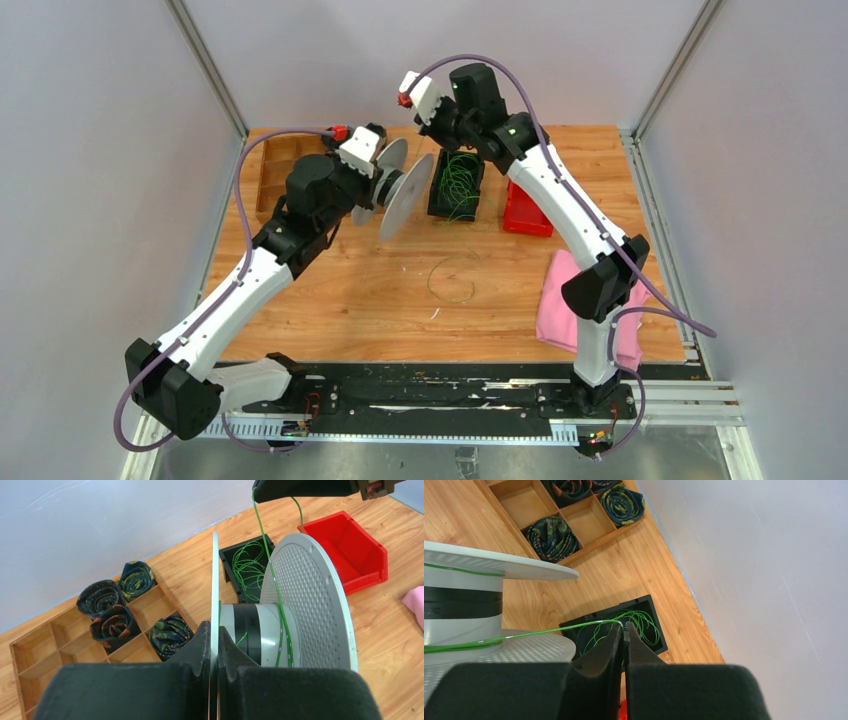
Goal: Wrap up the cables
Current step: Wrap the cable around the cable reel.
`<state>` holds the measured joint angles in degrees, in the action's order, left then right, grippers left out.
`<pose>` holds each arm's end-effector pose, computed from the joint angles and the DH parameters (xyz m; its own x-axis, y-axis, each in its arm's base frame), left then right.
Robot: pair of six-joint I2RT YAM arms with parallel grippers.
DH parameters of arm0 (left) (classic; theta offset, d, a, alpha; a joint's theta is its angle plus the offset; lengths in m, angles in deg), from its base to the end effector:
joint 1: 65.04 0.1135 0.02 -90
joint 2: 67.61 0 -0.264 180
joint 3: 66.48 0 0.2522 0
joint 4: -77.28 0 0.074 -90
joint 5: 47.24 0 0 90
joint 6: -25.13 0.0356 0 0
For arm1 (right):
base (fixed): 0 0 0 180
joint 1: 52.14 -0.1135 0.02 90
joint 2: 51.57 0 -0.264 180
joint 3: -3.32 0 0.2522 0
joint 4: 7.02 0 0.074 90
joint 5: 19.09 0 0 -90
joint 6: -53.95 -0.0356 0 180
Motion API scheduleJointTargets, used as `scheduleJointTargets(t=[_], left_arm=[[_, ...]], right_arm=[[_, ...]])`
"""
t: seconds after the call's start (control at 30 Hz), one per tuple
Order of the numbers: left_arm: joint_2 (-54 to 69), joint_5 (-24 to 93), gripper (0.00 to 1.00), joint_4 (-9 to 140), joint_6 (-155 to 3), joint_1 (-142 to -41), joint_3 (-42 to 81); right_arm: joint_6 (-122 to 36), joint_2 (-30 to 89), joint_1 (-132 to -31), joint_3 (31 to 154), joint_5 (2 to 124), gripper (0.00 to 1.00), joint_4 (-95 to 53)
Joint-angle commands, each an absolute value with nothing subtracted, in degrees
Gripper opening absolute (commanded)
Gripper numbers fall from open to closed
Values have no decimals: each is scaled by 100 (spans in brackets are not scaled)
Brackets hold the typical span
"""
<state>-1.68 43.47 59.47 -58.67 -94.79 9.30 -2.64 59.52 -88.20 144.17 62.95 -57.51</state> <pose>0.2341 -0.1333 0.3825 -0.0671 0.1627 -0.9844 0.4957 0.8617 0.1087 0.3497 0.2607 0.4463 0.1398 -0.5728 -0.8077 -0.7316 0.4899 -0.4741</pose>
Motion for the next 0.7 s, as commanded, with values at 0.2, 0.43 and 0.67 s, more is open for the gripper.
scheduleJointTargets(t=[0.2,0.43,0.67], left_arm=[[-429,4066,0,5676,-6069,-9514,1111],[-427,4298,0,5666,-6218,-9501,1153],[-399,4410,0,5634,-6430,-9493,1205]], right_arm=[[-458,5893,-8312,14079,6228,1,-5138],[-770,5959,-8017,13728,5785,1,-4953],[-1197,6042,-7888,13225,5280,1,-4727]])
